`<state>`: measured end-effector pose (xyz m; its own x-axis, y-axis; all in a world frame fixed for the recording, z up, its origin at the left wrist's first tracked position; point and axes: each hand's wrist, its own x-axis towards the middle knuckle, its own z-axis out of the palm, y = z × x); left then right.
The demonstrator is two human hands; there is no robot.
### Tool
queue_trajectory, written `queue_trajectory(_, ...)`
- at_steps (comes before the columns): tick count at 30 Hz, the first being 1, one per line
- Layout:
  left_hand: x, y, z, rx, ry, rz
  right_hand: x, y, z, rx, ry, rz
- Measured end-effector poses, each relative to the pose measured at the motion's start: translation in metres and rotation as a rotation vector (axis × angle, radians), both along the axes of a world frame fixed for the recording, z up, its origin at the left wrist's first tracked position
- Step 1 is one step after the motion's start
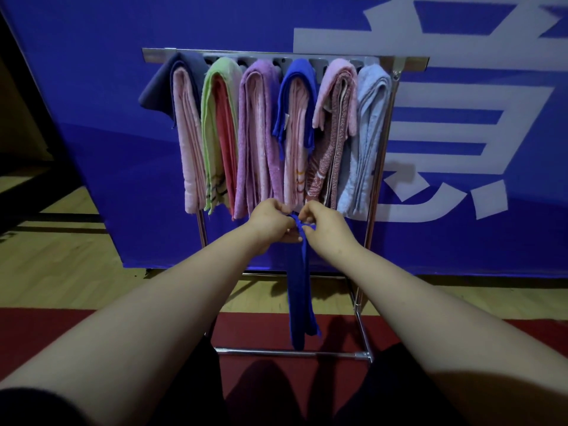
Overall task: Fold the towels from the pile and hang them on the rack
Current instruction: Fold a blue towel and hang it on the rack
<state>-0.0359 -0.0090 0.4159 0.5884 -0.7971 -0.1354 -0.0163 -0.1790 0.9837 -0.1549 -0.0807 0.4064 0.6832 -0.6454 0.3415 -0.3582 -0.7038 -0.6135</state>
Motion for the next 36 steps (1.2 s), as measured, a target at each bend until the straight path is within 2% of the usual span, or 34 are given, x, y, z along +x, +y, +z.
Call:
queue_trajectory(4, -0.003, 0.001, -0.001, -0.026, 0.111, 0.018, 0.0, 0.0, -0.005, 0.079, -0.068, 0.004)
queue_trajectory(8, 0.003, -0.001, -0.006, -0.037, 0.133, 0.076, -0.001, 0.0, -0.007, 0.092, -0.016, 0.068)
queue_trajectory(10, 0.005, -0.001, -0.009, -0.038, 0.183, 0.044, -0.002, -0.003, -0.009, 0.074, -0.003, 0.037)
queue_trajectory(11, 0.005, 0.0, -0.011, -0.029, 0.149, 0.012, -0.003, -0.004, -0.009, 0.07, -0.007, 0.015)
queue_trajectory(12, 0.008, 0.0, -0.013, 0.003, 0.022, -0.02, -0.004, -0.005, -0.009, 0.068, -0.013, 0.005)
queue_trajectory(15, 0.018, 0.002, -0.013, 0.174, -0.563, -0.116, -0.004, -0.008, -0.006, 0.014, -0.016, 0.004)
queue_trajectory(16, 0.022, 0.002, -0.014, 0.228, -0.689, -0.129, -0.003, -0.009, -0.006, 0.001, -0.016, 0.005)
queue_trajectory(22, 0.036, 0.008, -0.016, 0.357, -0.976, -0.186, -0.008, -0.012, -0.009, -0.044, 0.025, -0.015)
queue_trajectory(24, 0.036, 0.01, -0.01, 0.318, -1.077, -0.165, -0.009, -0.012, -0.008, -0.084, 0.021, -0.038)
queue_trajectory(27, 0.034, 0.008, 0.002, 0.249, -1.111, -0.114, -0.009, -0.013, -0.003, -0.109, -0.037, -0.069)
queue_trajectory(31, 0.029, 0.008, 0.009, 0.315, -1.08, -0.164, -0.009, -0.015, -0.001, -0.109, 0.008, -0.033)
queue_trajectory(34, 0.028, 0.007, 0.012, 0.205, -0.993, -0.136, -0.009, -0.017, 0.0, -0.162, -0.053, 0.017)
queue_trajectory(36, 0.025, 0.01, 0.014, 0.1, -0.904, -0.129, -0.007, -0.02, 0.0, -0.121, -0.1, 0.033)
